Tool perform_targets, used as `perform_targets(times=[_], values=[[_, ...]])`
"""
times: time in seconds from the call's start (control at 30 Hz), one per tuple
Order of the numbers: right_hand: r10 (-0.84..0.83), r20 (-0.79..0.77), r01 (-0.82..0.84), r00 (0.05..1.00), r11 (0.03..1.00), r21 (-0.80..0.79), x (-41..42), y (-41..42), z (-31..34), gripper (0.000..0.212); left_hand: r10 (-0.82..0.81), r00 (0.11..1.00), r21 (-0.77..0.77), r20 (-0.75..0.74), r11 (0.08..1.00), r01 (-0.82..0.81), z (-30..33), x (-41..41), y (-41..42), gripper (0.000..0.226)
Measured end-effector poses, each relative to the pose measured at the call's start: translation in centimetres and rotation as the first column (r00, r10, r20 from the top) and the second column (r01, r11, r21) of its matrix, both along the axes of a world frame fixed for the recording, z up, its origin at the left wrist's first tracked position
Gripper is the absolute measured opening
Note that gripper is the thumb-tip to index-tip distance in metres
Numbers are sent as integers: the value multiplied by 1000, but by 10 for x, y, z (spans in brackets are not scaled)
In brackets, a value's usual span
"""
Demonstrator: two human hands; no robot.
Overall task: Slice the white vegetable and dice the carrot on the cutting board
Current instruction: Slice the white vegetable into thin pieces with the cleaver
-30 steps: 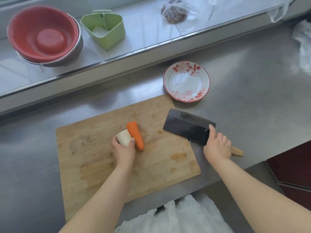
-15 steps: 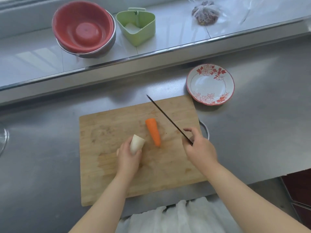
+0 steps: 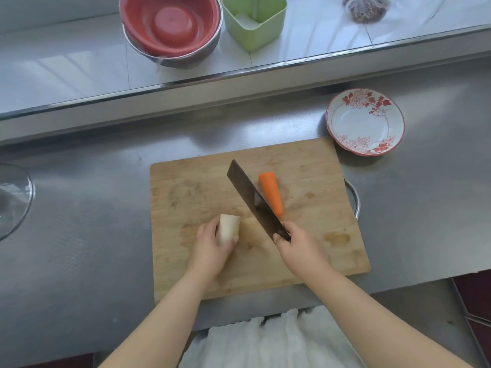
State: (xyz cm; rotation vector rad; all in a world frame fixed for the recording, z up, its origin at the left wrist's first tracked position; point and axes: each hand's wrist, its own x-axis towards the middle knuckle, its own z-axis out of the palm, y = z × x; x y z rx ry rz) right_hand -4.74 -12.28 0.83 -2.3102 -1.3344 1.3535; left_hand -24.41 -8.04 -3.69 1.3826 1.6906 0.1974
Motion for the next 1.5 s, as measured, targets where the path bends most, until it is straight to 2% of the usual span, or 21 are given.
perform_targets(times=[0.17, 0.27, 0.33, 0.43, 0.53, 0.63, 0.73, 0.87, 1.0, 1.13, 1.27, 1.43, 1.5], values=[[-12, 6, 12, 1000, 999, -47, -9, -7, -4, 22, 134, 985, -92, 113, 988, -124, 13, -4, 3, 58], [33, 49, -31, 998, 999, -41, -12, -6, -3, 20, 336, 917, -339, 217, 906, -252, 28, -3, 18, 40], [71, 105, -68, 992, 997, -31, -15, -4, -2, 21, 413, 881, -433, 232, 854, -287, 33, -4, 29, 33], [102, 144, -98, 984, 995, -37, -20, -1, 0, 24, 450, 848, -463, 280, 837, -291, 37, -9, 43, 41], [115, 133, -111, 984, 993, -42, -25, 0, 1, 27, 414, 840, -517, 352, 834, -194, 42, -15, 45, 49], [122, 135, -115, 983, 992, -55, -28, -1, 0, 27, 334, 863, -521, 380, 848, -99, 41, -19, 36, 60], [130, 131, -121, 983, 990, -72, -31, -3, 1, 27, 344, 844, -519, 411, 850, -94, 36, -23, 26, 69], [149, 151, -138, 977, 987, -82, -33, -4, 3, 25, 343, 828, -443, 444, 887, -130, 30, -17, 13, 67], [135, 139, -123, 981, 988, -91, -31, -6, 4, 23, 344, 833, -363, 433, 913, -188, 28, -8, 10, 55], [131, 124, -116, 984, 986, -121, -31, -5, 7, 25, 365, 804, -432, 470, 889, -151, 25, -10, 11, 57], [44, 66, -38, 997, 995, -89, -36, -7, 22, 23, 428, 768, -496, 476, 852, -167, 22, -10, 11, 61], [35, 24, -36, 999, 998, 59, -39, -3, 58, 18, 450, 749, -526, 487, 836, -160, 26, -8, 10, 35], [37, 26, -39, 999, 997, 66, -40, 3, 64, 18, 462, 744, -530, 483, 831, -172, 26, -8, 9, 36]])
